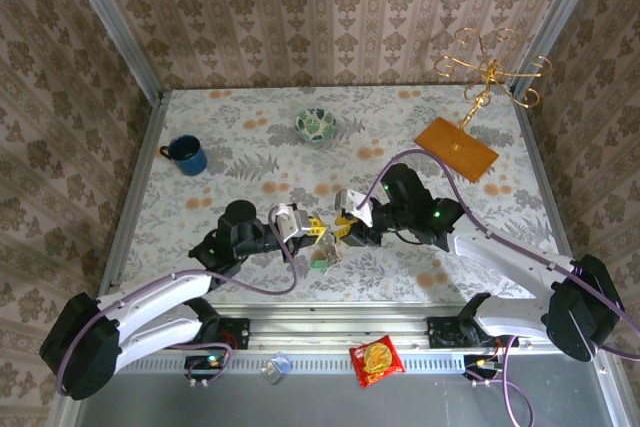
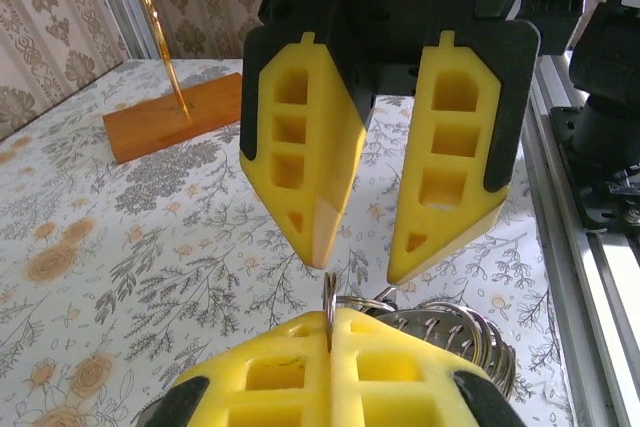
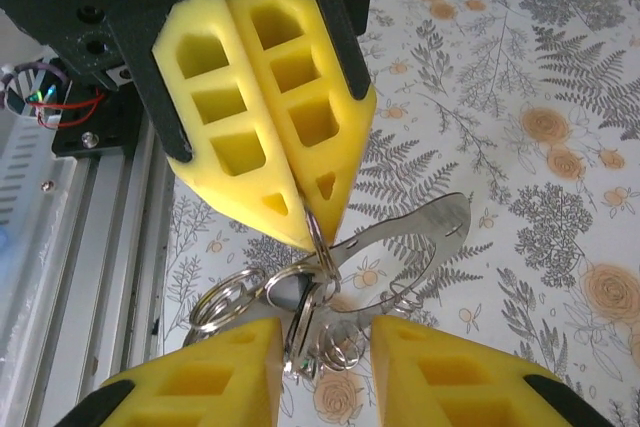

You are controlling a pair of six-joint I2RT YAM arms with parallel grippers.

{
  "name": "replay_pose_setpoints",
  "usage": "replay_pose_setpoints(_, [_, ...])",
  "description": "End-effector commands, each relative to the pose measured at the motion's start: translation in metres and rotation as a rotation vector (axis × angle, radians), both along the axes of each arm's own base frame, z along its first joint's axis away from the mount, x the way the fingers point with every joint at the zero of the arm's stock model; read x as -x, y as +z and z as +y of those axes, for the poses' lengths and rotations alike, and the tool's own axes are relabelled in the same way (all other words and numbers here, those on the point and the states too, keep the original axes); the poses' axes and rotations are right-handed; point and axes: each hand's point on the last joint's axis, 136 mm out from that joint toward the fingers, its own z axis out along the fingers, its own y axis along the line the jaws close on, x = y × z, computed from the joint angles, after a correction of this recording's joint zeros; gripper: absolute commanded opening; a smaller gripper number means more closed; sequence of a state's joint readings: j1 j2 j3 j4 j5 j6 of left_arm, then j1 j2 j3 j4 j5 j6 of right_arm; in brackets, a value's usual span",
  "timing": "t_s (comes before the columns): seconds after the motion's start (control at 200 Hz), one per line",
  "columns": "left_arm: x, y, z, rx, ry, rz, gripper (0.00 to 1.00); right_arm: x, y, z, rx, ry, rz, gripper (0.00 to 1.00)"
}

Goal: Put the keys on the keyring

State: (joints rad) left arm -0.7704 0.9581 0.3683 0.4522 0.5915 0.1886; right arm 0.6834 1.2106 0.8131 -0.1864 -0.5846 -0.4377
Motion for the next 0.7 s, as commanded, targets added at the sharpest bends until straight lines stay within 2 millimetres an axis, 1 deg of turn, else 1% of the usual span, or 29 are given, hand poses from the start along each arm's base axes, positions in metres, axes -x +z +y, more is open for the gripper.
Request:
replay_pose_setpoints(0.0, [0.000, 0.023, -0.001, 0.093, -0.007, -0.036, 0.00, 0.001, 0.005, 0.008, -0.050, 0.014, 0.017, 0.29])
replay_pose_setpoints(0.06, [0.000, 0.023, -0.001, 0.099, -0.003, -0.036, 0.00, 0.000, 0.004, 0.008, -0.046, 0.013, 0.020, 0.28])
replay_pose_setpoints(0.25, [-0.001, 0.023, 0.000, 0.107, 0.002, -0.038, 0.00, 0.001, -0.013, 0.002, 0.011, 0.001, 0.036, 0.29])
replay_pose_setpoints(0.365, [0.000, 0.024, 0.000, 0.113, 0.002, -0.043, 0.00, 0.000, -0.017, 0.001, 0.018, -0.006, 0.039, 0.29])
replay_pose_setpoints(0.45, [0.000, 0.025, 0.000, 0.124, 0.002, -0.047, 0.00, 0.002, -0.016, 0.005, 0.001, 0.009, 0.058, 0.23])
replay_pose_setpoints(0.57, [-0.001, 0.029, -0.001, 0.145, 0.001, -0.052, 0.00, 0.002, -0.013, 0.013, -0.025, 0.030, 0.077, 0.09])
replay_pose_setpoints(0.695, [-0.002, 0.029, -0.002, 0.152, 0.003, -0.057, 0.00, 0.003, -0.016, 0.020, -0.016, 0.052, 0.087, 0.02])
